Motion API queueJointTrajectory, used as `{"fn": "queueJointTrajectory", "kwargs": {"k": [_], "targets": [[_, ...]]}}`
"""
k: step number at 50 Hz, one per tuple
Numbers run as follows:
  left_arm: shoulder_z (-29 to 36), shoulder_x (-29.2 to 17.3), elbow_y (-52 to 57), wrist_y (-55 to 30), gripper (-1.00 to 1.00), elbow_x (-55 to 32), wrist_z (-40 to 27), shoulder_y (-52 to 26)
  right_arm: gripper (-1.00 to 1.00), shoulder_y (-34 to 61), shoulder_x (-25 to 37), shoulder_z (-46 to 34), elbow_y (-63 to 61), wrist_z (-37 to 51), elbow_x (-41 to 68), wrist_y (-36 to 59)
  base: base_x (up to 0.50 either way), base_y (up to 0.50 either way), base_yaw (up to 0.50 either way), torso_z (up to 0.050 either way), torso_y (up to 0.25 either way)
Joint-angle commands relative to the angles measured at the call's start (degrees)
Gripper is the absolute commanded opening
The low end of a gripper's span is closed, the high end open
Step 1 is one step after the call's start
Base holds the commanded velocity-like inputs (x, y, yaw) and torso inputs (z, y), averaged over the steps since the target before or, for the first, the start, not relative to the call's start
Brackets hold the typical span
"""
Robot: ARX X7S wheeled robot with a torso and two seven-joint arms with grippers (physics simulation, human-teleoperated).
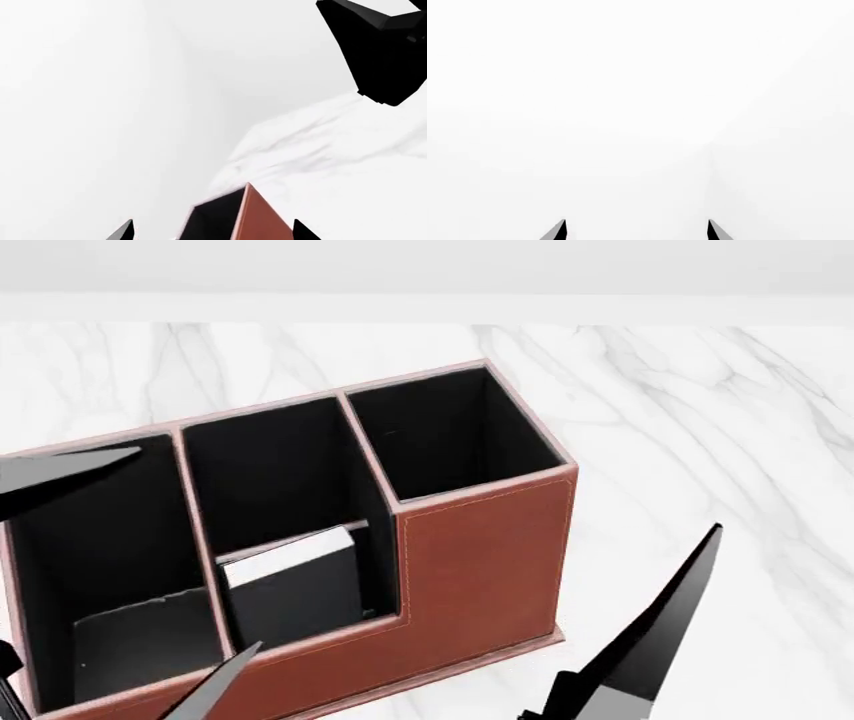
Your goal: Pick up the book and place it in the back compartment of the caddy.
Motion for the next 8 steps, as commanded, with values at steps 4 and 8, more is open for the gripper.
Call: {"fn": "queueJointTrajectory", "kwargs": {"k": [4,8], "targets": [[17.8,-14.5,0.2,16.7,1.00,-10.0,-16.6,-10.3,1.00,-0.5,0.4,1.3,-5.9,-0.2,-0.4,1.9,0.00,0.00,0.00,0.000,0.000],[35.3,-20.5,0.3,26.1,1.00,-9.2,-22.0,-21.7,1.00,-0.4,0.3,1.0,-6.0,-0.2,-0.7,1.8,0.00,0.00,0.00,0.000,0.000]]}}
